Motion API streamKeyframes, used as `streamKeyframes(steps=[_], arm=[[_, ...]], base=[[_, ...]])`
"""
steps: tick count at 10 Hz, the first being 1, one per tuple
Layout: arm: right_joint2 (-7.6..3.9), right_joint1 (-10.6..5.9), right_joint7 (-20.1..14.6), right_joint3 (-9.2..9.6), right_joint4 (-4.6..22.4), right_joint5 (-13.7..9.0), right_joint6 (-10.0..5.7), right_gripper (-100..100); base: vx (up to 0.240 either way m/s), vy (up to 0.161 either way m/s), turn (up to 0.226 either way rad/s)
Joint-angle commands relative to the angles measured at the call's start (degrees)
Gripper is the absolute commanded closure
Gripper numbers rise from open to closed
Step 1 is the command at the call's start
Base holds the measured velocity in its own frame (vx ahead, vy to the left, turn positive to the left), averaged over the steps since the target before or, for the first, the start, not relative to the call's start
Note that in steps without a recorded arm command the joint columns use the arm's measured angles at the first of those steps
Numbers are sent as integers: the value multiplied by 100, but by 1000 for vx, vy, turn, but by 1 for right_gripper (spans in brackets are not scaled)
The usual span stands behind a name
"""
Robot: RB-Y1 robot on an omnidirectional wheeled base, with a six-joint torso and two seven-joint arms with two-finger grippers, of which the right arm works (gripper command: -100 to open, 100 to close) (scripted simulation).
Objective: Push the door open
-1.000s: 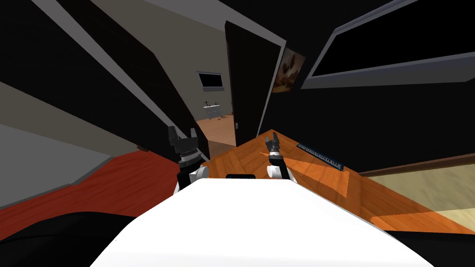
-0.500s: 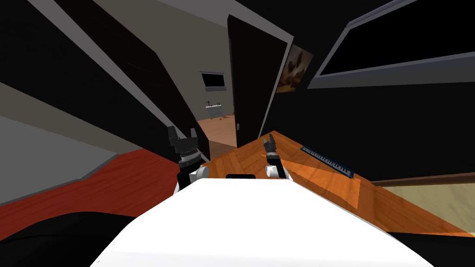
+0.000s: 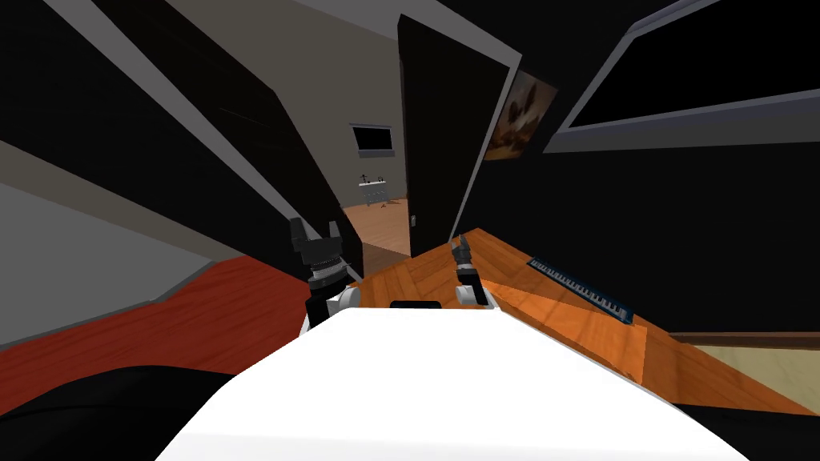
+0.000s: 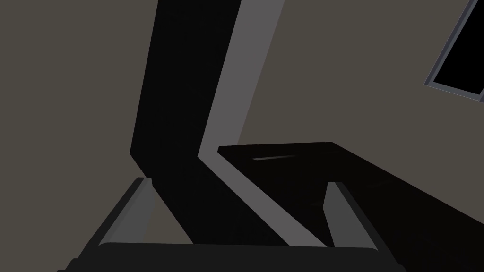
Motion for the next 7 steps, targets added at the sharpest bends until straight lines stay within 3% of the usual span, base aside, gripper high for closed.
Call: streamKeyframes(steps=[1, 7], arm=[[-5, -85, 6, 13, 263, 33, -89, -100], [-1, -425, 40, 57, 1158, 152, -312, -100]], base=[[102, -14, 74], [97, -18, 74]])
